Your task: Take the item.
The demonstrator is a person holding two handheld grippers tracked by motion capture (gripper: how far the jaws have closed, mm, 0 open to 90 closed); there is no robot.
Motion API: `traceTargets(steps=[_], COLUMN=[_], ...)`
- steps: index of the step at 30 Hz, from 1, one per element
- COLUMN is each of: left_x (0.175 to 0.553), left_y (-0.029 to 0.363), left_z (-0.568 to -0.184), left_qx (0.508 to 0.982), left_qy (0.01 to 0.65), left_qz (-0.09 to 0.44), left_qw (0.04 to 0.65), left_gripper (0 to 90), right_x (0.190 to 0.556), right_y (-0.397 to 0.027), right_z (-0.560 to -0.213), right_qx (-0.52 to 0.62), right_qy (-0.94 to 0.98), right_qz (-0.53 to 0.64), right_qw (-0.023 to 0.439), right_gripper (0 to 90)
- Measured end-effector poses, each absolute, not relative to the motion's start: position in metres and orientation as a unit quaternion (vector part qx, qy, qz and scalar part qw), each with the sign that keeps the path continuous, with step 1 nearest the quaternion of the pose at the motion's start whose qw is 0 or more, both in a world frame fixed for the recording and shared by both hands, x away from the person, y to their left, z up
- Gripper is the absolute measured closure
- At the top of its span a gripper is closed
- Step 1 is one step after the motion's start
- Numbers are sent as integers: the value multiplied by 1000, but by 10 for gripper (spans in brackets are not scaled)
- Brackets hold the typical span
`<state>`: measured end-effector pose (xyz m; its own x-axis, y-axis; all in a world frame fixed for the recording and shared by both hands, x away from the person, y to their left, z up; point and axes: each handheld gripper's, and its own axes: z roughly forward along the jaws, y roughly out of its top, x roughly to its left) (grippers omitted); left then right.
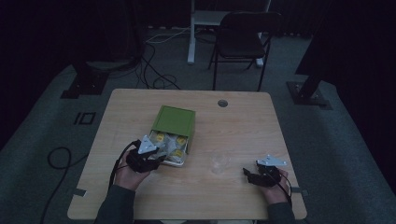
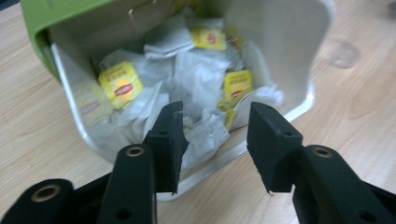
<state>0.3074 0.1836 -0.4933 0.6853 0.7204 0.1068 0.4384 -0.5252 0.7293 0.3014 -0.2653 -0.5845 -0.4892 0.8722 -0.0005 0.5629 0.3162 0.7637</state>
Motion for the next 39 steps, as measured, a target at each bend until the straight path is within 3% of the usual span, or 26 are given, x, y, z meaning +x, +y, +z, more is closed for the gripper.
traceTargets(steps=[7, 11, 15, 39], left_x=[313, 314, 313, 303], left_y=[184, 184, 185, 195], left_z=[-499, -500, -498, -461], left_qx=[853, 856, 856, 840], left_qy=[348, 350, 347, 337], left_qz=[199, 197, 197, 203], left_qw=[334, 327, 329, 374], left_gripper=[626, 770, 846, 875], right_x=[301, 301, 301, 301], right_y=[-265, -265, -265, -265], right_z=[-584, -584, -584, -584], right_qx=[458, 458, 458, 459], right_qy=[783, 783, 783, 782], right_qz=[363, 363, 363, 363], right_qw=[213, 213, 213, 213], right_gripper=[297, 297, 297, 297])
